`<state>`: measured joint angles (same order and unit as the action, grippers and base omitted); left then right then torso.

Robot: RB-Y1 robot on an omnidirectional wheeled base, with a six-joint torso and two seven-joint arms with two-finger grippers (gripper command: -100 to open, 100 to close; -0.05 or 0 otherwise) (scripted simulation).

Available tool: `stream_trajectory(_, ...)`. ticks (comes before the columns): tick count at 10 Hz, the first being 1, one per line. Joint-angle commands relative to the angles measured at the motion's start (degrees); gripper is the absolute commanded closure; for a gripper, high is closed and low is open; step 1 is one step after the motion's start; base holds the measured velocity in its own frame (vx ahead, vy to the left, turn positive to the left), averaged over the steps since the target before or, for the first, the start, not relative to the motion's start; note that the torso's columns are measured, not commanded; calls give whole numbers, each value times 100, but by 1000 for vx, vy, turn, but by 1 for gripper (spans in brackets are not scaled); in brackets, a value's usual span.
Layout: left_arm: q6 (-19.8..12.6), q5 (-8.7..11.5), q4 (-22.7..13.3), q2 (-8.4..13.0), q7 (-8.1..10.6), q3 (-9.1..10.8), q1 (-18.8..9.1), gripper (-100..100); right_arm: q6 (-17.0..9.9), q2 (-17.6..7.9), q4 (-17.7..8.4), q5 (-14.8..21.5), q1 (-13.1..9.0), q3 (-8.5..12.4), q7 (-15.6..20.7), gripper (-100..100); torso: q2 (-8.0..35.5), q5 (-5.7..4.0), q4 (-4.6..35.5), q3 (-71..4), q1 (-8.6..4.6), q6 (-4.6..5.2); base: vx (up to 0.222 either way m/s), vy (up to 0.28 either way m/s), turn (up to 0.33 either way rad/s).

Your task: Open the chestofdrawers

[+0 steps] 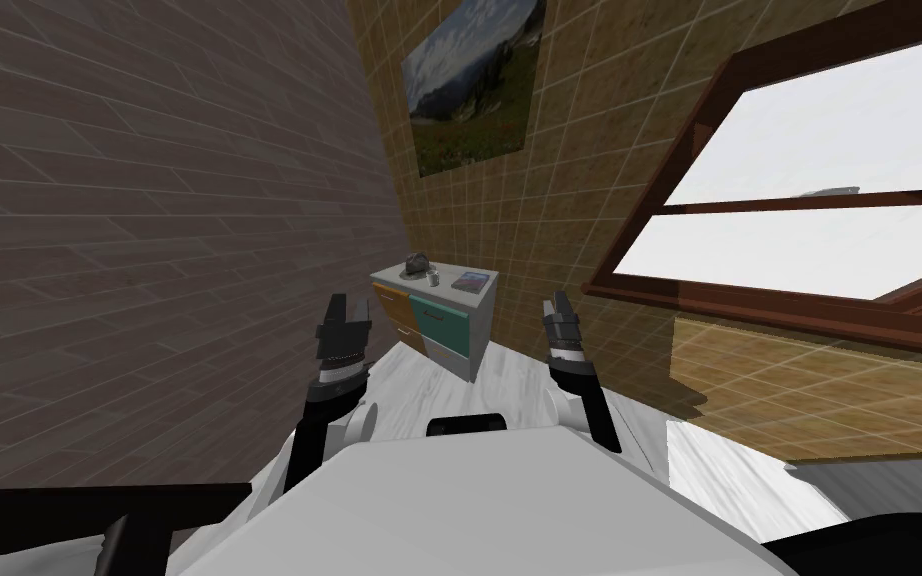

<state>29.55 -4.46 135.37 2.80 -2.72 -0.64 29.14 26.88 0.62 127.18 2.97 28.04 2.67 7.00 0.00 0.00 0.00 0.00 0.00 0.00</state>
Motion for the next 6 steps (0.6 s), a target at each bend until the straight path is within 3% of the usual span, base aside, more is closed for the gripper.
stream_trajectory(1, 0, 0, 0, 0, 0, 0, 0, 0, 0, 0, 0, 0, 0, 0, 0, 0, 232, 0, 235, -467, 0, 0, 0, 0, 0)
stream_trajectory(6, 0, 0, 1, 0, 0, 0, 0, 0, 0, 0, 1, 0, 0, 0, 0, 0, 2269, 0, 2268, -4536, 0, 0, 0, 0, 0)
